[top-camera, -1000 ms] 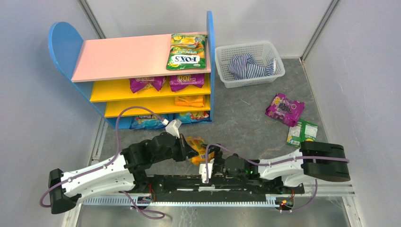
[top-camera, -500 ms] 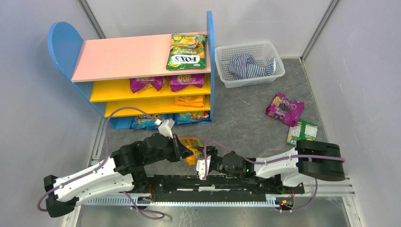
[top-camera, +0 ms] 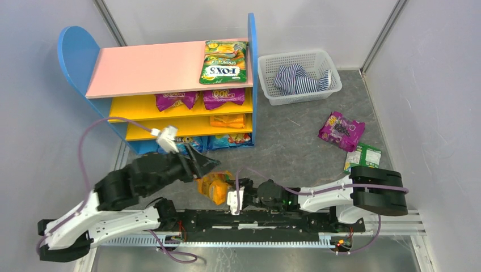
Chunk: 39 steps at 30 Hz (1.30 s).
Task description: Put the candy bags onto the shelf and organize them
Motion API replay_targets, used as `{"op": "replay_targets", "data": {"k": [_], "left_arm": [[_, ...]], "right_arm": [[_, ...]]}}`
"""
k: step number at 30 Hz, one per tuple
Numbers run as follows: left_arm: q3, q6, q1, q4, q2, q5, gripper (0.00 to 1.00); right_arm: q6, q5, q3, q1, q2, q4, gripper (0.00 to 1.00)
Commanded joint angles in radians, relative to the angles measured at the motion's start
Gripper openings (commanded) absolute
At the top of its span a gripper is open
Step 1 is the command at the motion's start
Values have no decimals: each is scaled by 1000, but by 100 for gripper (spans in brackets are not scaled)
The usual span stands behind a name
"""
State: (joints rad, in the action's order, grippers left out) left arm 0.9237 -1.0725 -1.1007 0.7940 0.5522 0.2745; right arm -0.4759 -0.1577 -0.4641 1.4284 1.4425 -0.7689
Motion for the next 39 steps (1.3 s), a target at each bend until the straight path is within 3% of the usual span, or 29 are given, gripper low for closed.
{"op": "replay_targets", "data": {"k": [1,9,16,27,34,39], "left_arm": [[179,42,2,213,-68,202,83],[332,21,4,382,-188,322,95],[375,-11,2,462,-248,345,98],[334,-44,2,467,-354,365,100],[300,-57,3,453,-344,361,100],[294,-53,3,439,-336,358,100]], "right_arm": [[-41,-7,-137,7,8,-70,25],[-169,-100,-383,-8,99,44,25],[-310,-162,-683,-61,246,200,25],[-501,-210,-999,-144,449,343,26],[-626,-330,-1159,-174,576,401,26],[-602,-275,-1176,-177,542,435,25]]}}
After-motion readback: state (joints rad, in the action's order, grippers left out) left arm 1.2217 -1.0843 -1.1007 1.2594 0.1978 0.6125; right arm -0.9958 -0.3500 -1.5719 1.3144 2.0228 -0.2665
